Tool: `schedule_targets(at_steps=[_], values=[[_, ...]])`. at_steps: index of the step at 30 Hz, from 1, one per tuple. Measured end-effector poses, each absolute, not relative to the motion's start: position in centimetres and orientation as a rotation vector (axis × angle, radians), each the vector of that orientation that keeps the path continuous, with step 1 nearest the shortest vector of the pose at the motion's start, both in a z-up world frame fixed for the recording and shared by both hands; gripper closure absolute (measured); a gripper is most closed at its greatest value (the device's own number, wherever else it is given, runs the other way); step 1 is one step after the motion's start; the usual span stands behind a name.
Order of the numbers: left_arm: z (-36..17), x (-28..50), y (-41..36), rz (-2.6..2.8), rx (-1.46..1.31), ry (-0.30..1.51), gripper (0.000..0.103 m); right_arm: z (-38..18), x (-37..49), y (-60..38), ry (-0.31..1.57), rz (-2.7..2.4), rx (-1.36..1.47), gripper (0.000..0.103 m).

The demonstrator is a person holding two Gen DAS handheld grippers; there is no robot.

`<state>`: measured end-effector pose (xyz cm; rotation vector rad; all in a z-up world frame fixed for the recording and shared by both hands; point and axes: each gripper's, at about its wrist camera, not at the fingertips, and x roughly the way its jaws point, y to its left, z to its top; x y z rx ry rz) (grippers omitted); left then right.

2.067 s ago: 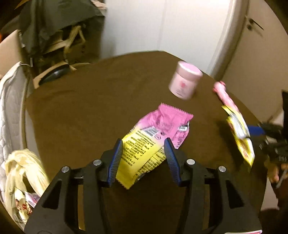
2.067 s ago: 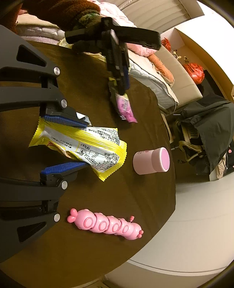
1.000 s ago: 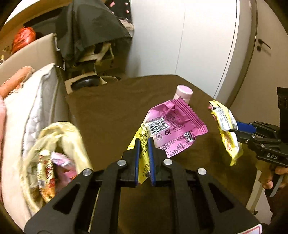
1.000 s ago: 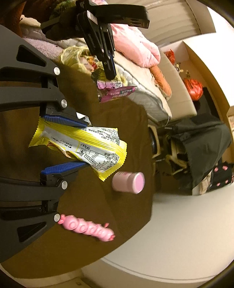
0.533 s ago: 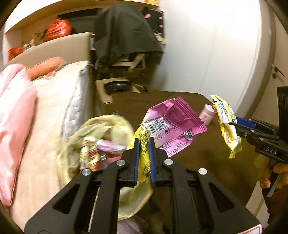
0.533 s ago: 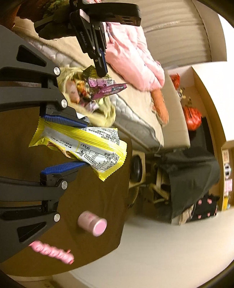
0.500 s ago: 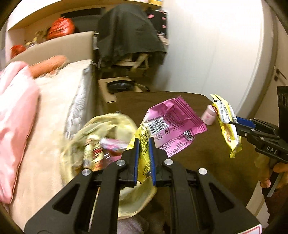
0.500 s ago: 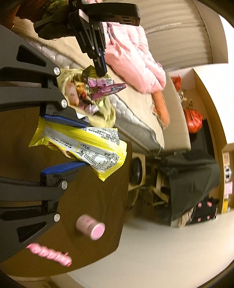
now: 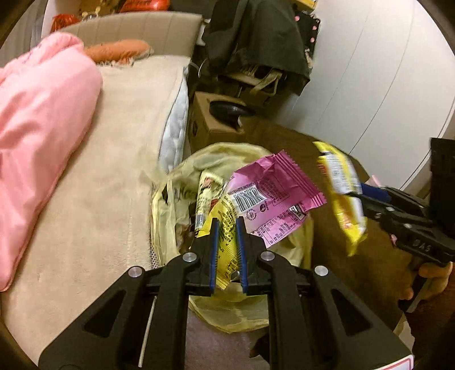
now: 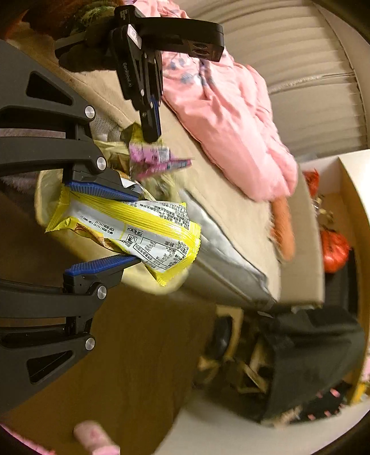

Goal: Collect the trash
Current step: 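Carry the yellow-pink wrapper and bar wrapper over the yellow bag with both tools, then open both tools to drop both wrappers into the yellow bag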

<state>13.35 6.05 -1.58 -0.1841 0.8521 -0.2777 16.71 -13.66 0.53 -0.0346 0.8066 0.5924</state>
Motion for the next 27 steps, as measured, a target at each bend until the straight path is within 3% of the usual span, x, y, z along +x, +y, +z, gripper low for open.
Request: schedule_targets(at_steps=[9,19,27], values=[[-6.4,18.4,6.2,-0.298,-0.185,0.974,0.091,-5.7,22.8,-10.7,0.938,0.623,-0.091,0.067],[-8.9,20.5,7.1,-0.308,-0.232,1.028,0.090,-8.1,25.2,-9.5,1.029,0.647,-0.131,0.066],[-8.0,19.9,7.6,-0.317,-0.269,0.987,0.080,-8.0,24.5,-9.9,1.028,0.586,-0.113,0.060]])
